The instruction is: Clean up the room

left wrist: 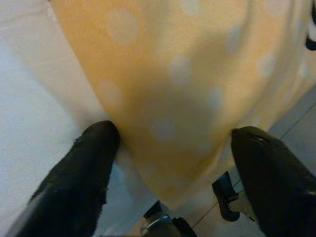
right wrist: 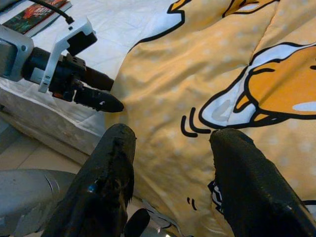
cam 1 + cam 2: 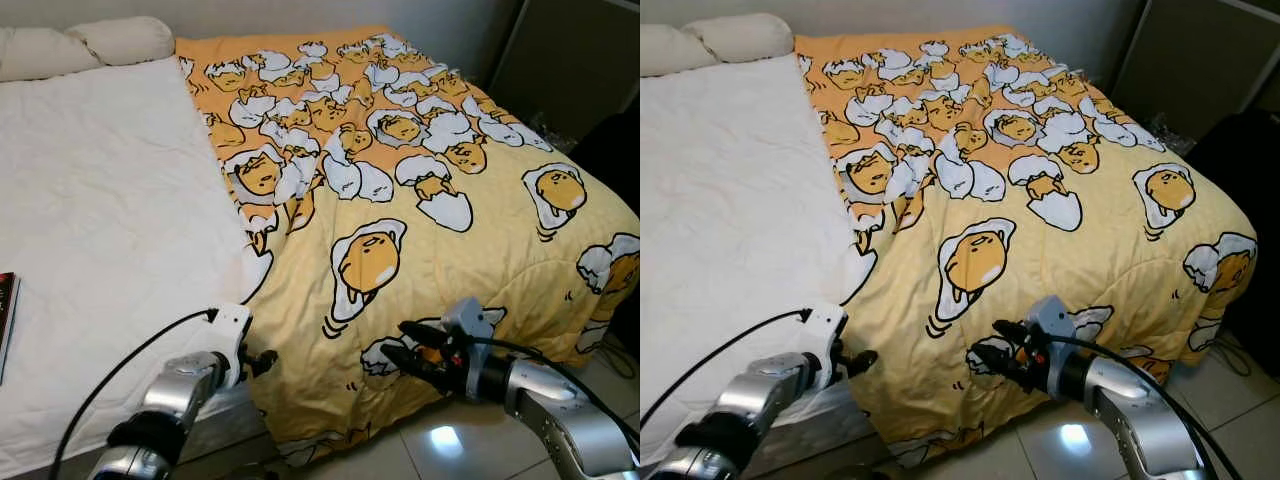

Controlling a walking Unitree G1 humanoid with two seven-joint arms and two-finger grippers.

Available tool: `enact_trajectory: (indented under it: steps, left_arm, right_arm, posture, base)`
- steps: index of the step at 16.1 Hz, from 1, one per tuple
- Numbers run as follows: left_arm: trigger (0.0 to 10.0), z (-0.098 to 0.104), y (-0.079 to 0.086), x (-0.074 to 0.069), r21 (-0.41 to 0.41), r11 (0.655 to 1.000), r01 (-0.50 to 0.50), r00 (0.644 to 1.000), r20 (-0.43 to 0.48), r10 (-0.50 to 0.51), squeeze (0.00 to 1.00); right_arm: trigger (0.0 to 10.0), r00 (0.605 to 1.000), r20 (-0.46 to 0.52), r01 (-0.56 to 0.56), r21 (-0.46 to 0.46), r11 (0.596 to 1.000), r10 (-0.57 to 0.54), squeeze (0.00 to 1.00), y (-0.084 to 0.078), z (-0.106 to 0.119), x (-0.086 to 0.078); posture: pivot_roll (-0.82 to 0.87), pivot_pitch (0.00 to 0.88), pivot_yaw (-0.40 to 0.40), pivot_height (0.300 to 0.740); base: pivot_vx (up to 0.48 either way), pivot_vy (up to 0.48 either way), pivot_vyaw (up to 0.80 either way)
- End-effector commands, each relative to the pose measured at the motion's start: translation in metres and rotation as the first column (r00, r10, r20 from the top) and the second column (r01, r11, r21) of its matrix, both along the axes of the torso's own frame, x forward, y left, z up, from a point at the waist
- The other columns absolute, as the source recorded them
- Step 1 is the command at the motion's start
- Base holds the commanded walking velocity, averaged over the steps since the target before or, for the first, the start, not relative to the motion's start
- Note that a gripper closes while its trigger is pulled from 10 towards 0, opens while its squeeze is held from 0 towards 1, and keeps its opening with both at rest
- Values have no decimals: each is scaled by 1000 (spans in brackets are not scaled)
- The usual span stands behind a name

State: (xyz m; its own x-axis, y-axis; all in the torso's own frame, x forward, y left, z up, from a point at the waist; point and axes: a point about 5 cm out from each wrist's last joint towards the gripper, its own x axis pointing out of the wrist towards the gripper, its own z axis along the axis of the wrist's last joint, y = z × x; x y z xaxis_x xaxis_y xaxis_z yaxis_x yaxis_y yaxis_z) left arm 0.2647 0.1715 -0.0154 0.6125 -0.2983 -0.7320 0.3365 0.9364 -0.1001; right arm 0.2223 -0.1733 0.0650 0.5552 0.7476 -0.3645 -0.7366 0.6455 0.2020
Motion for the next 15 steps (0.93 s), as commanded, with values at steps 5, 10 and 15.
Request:
enact_trajectory:
  steps: [5,10,15]
  left_arm:
    - [0,-3,-6,6,4,999,-33,999,36,32,0]
    - [0,-4,-9,10,-17,999,-42,997,57,43,0]
    - [0,-4,-16,8,-83,997,-6,998,65,12,0]
  right_arm:
    - [10000,1000,24,-12,13,1000,12,0,-1,7,1]
    - [10000,998,5,-67,25,997,67,0,1,9,-5]
    - [10000,997,4,-78,24,997,78,0,3,9,-6]
  posture:
    - [-110,0,-6,740]
    - [-109,0,-8,740]
    - [-101,0,-9,740]
  base:
    - [0,0,0]
    - [0,0,0]
    - [0,0,0]
